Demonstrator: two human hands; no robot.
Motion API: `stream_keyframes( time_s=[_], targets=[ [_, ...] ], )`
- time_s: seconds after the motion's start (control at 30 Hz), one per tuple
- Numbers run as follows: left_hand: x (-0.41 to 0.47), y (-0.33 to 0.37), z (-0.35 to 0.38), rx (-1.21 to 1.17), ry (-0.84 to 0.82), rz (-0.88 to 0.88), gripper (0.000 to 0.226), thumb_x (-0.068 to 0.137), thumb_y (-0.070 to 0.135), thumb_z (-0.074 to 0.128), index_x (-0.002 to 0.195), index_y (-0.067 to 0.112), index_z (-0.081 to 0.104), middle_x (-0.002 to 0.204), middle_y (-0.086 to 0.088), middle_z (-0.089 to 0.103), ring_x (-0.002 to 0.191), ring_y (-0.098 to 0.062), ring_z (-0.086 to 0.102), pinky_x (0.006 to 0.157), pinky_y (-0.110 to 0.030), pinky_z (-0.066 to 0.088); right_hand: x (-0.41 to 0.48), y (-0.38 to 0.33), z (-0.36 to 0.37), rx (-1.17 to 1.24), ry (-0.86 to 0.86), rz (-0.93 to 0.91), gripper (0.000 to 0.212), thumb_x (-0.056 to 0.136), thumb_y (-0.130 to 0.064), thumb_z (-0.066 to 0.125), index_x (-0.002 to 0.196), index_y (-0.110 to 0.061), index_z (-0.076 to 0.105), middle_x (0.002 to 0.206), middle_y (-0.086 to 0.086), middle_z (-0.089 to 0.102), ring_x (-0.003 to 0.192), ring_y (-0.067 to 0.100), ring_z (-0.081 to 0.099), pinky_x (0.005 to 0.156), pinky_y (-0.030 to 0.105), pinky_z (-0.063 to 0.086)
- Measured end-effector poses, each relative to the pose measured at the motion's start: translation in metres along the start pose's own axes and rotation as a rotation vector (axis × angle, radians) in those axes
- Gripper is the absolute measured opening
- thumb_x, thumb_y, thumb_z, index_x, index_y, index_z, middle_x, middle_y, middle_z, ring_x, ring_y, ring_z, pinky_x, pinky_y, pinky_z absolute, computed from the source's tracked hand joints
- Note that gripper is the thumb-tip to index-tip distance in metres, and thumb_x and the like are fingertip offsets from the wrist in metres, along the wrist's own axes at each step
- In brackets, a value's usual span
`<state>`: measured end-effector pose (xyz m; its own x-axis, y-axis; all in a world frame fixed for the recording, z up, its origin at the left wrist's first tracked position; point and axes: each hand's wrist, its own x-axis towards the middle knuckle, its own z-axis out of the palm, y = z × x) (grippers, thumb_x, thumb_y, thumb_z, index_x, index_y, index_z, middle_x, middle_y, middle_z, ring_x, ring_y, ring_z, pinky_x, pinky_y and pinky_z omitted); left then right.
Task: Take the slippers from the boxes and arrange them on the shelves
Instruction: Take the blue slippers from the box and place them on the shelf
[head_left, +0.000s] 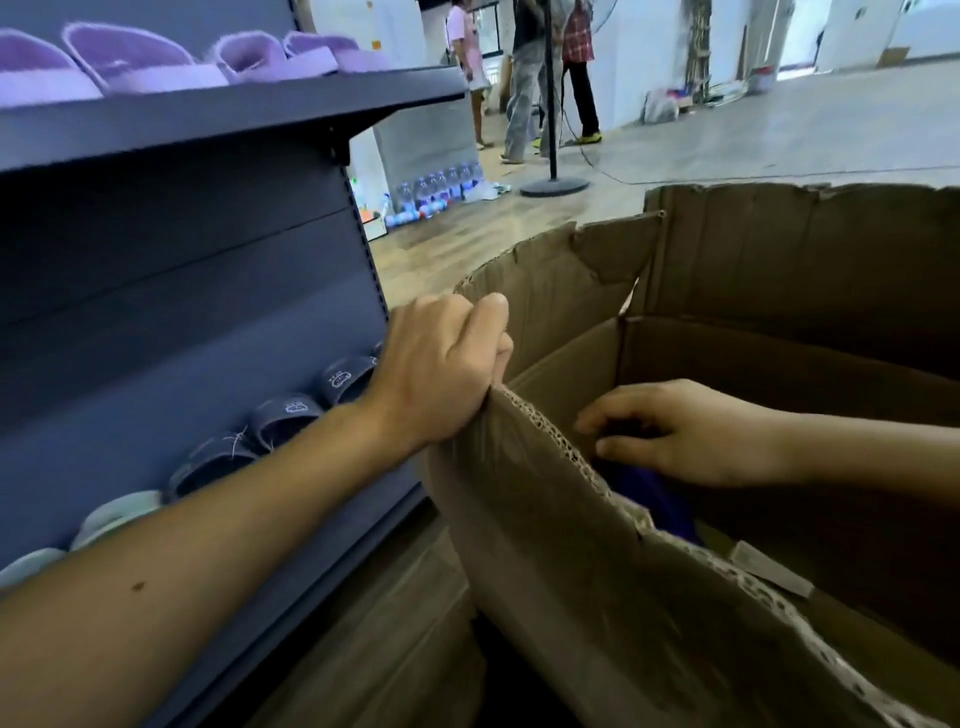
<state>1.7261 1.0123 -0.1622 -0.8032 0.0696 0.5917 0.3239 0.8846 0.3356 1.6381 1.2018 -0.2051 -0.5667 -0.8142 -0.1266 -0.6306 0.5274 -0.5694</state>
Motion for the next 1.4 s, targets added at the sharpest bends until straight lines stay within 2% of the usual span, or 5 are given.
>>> stream_keyframes(
  time_s=[0.13,0.3,0.53,0.8,1.4],
  targets=[
    [-0.05,0.001,-0.028,0.027,0.099,0.089,0.052,0.085,0.02,0.021,0.036,0.014,0.038,0.034,0.005,0.042,0.044,-0.015,0.04,0.063,-0.008,0.029,-0.005,-0.033,-0.001,0.001,-0.012,-0.047,0.028,0.092,-0.028,0.052,0.118,-0.038,0.054,0.121,-0.017,0.052,0.111,-0.001,0.05,0.095,0.02,0.043],
    [-0.091,0.019,-0.057,0.081,0.092,0.064,0.05,0.085,0.019,0.022,0.039,0.01,0.038,0.036,-0.003,0.044,0.037,-0.025,0.038,0.058,-0.044,0.037,-0.01,-0.078,0.011,-0.032,-0.075,-0.106,0.028,0.092,-0.026,0.052,0.12,-0.034,0.054,0.118,-0.015,0.053,0.109,0.0,0.051,0.096,0.022,0.044],
    [-0.135,-0.006,-0.111,-0.034,0.079,-0.098,0.053,0.089,0.027,0.025,0.04,0.015,0.04,0.035,0.013,0.041,0.039,-0.01,0.039,0.061,-0.019,0.035,-0.004,-0.126,0.033,-0.125,-0.175,-0.229,0.035,0.093,-0.03,0.051,0.128,-0.033,0.049,0.124,-0.014,0.049,0.107,0.001,0.048,0.093,0.021,0.042],
    [-0.107,-0.002,-0.155,0.156,-0.584,-0.396,0.05,0.085,0.053,0.04,0.059,0.018,0.064,0.048,0.006,0.06,0.047,-0.005,0.056,0.054,-0.006,0.038,0.029,-0.147,0.056,-0.126,-0.198,-0.273,0.036,0.093,-0.03,0.052,0.128,-0.032,0.049,0.131,-0.011,0.049,0.105,-0.003,0.041,0.086,0.014,0.035],
    [-0.099,-0.045,0.093,0.809,-1.478,0.096,0.034,0.095,0.032,0.037,0.125,0.019,0.048,0.119,-0.007,0.056,0.104,-0.028,0.055,0.075,-0.034,0.044,0.048,0.039,0.167,-0.53,-0.545,0.166,0.047,0.095,-0.028,0.046,0.139,-0.015,0.039,0.141,0.013,0.045,0.127,0.03,0.046,0.102,0.033,0.04]
  ],
)
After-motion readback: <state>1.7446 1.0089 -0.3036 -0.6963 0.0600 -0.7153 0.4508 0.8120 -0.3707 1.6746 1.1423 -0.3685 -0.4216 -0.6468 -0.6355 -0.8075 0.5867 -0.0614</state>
